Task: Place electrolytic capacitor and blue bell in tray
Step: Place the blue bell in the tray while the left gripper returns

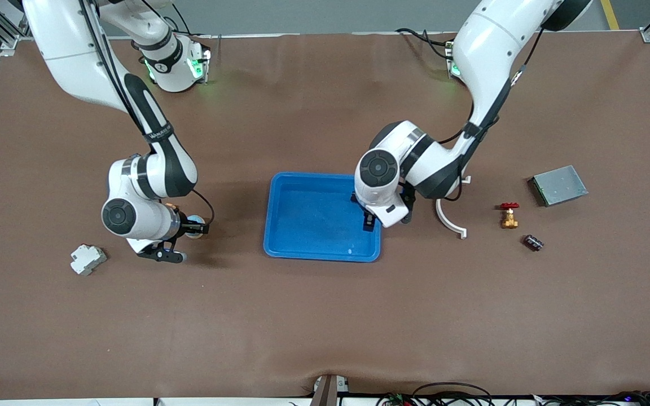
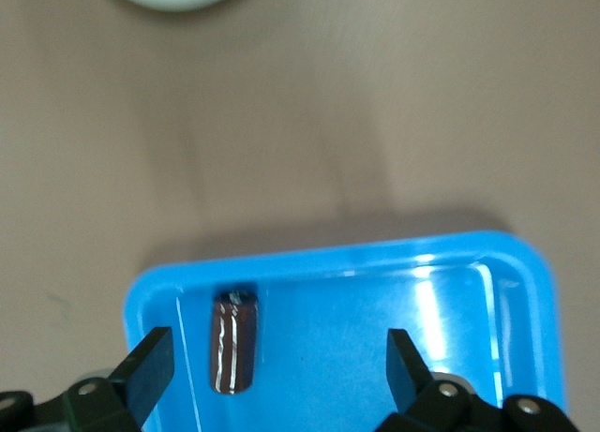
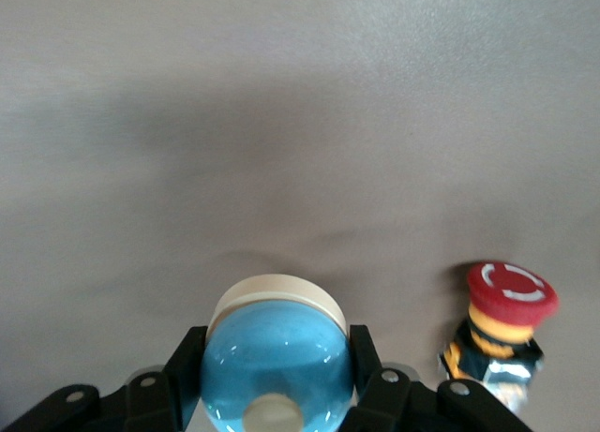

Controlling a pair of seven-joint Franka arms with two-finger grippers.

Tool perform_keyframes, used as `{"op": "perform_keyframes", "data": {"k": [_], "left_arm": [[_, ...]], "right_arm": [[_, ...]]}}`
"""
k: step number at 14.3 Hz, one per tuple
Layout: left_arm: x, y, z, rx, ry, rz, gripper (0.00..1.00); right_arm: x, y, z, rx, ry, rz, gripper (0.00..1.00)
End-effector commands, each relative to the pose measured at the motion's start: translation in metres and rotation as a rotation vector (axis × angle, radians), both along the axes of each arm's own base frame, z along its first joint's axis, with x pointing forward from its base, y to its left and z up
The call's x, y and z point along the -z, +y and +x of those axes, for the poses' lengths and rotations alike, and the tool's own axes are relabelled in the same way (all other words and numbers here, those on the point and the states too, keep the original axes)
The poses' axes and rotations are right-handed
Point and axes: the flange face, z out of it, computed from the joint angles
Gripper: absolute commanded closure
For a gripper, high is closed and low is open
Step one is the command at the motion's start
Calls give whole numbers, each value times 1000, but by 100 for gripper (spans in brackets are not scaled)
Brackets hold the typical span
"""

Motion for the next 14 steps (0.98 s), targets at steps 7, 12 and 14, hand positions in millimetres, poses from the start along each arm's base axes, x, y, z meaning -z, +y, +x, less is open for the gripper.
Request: {"op": "perform_keyframes", "data": {"k": [7,12,14], "left_arm": [[-90,163,60,258,62,24,0],[-87,245,83,315,107,-11,0],[-84,289,92,343,121,-31,0]], "right_arm": [[-59,136,-25,188,28,72,87],[-66,228,-58,190,4,55,87],[-52,240,-64,177,1,57,87]]}}
